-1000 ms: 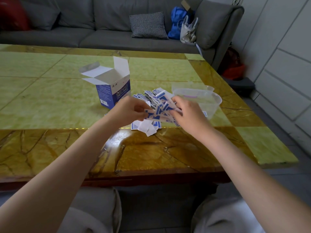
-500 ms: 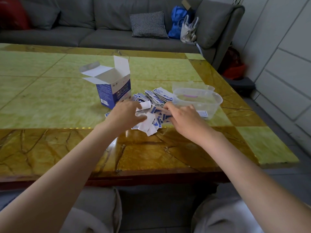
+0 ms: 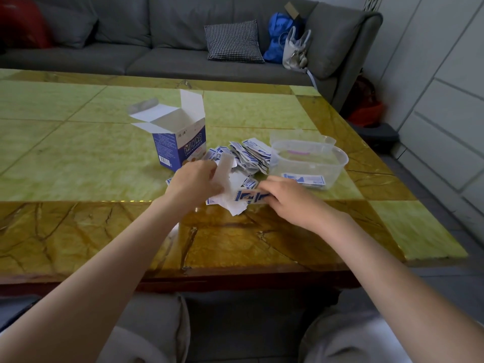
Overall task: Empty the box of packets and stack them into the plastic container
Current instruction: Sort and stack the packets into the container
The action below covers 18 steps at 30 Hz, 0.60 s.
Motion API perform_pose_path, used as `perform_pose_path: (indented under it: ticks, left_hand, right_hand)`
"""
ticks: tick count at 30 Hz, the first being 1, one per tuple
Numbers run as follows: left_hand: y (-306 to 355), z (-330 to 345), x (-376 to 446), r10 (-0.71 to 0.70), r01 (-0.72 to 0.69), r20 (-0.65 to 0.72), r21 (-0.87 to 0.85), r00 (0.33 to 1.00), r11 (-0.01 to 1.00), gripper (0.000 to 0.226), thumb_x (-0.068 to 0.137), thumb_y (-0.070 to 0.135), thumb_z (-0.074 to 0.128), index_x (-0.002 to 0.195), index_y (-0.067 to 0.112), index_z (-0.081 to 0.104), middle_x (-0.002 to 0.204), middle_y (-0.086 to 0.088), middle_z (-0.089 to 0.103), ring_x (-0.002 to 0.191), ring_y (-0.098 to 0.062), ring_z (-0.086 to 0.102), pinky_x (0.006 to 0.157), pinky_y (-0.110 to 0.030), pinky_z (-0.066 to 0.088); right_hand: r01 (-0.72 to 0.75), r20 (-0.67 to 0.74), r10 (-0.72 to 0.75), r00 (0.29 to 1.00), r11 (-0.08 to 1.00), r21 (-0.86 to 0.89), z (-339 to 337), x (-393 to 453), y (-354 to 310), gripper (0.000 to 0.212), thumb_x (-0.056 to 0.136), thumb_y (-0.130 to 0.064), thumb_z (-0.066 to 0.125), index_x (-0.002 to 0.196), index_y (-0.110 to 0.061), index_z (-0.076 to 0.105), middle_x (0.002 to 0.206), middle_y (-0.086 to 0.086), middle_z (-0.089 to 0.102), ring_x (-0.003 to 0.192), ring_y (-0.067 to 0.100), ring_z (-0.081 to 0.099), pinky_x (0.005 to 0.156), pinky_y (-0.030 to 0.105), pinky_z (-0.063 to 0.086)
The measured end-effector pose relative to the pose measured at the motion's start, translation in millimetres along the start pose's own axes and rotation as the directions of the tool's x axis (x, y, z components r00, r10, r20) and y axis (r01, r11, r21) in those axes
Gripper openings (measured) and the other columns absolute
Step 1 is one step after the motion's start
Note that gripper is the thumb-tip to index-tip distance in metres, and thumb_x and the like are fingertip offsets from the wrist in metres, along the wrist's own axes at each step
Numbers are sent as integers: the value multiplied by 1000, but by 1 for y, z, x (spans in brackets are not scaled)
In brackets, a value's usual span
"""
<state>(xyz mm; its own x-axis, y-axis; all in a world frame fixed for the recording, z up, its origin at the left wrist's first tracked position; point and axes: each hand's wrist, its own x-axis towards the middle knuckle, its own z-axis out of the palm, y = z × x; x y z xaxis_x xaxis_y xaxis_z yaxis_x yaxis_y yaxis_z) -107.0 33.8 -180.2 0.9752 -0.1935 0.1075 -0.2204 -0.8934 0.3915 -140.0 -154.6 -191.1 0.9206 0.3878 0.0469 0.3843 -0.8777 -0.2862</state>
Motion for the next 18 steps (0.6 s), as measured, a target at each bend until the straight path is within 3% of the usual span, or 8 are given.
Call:
perform_pose_path:
  ticks: [3,5,7,9,11,14,16,18]
  left_hand:
    - [-7,-3,3,-5,5,0,-174,1000,985,20,80,17,65,98,9,65,92,-9,66,81,-24,58,66,-30,44]
    - [-8,-7,5,-18,8,-25,-341,1000,940,20,80,15,65,100,11,66,91,-6,66,83,-21,59,68,-28,45]
    - [-7,-10,5,-32,-15,-100,-438,995,899,17,80,13,64,96,9,66,89,-5,67,84,-20,61,71,-29,46]
    - [-6,-10,3,45,-126,-233,-349,971,929,8,79,10,64,84,5,60,81,-3,64,76,-17,58,62,-25,42]
    - [-6,-9,0,260,-318,-312,-151,914,936,12,77,7,65,76,10,54,77,-1,60,71,-15,54,58,-26,41]
    - [-9,-1,-1,585,-580,-181,84,791,810,14,73,6,71,78,8,58,83,-5,62,75,-19,55,62,-35,50]
    - [-11,7,-1,623,-622,1,74,782,780,12,76,11,70,84,11,62,92,-3,61,79,-15,54,68,-29,49]
    - [-14,12,0,546,-555,179,-4,818,832,15,78,13,70,92,14,64,100,0,58,85,-15,57,73,-24,48]
  right_hand:
    - [-38,-41,42,998,993,108,-4,1,-3,13,93,-7,47,99,-9,58,93,-2,52,88,17,54,71,25,38]
    - [-99,-81,130,988,946,310,-9,1,-6,12,93,-9,49,98,-7,60,91,2,60,74,14,55,63,23,40]
    - [-134,-115,230,966,831,540,-14,1,-10,10,92,-11,52,97,-9,60,95,4,65,80,16,61,71,29,49]
    - [-146,-107,306,946,698,701,-18,1,-12,9,92,-11,53,94,-16,60,99,1,66,94,19,63,83,35,51]
    - [-160,-68,331,941,611,775,-18,1,-13,12,93,-12,52,94,-21,61,104,3,65,98,21,63,86,37,50]
    - [-199,-21,361,933,561,803,-17,1,-15,16,94,-12,50,94,-23,61,109,5,65,100,22,62,89,38,48]
    - [-239,-24,389,921,611,755,-16,2,-14,14,94,-12,50,95,-21,60,108,4,65,100,23,62,89,41,49]
    - [-259,-25,394,919,650,714,-16,1,-13,12,94,-13,51,98,-17,61,106,3,66,99,23,62,91,44,50]
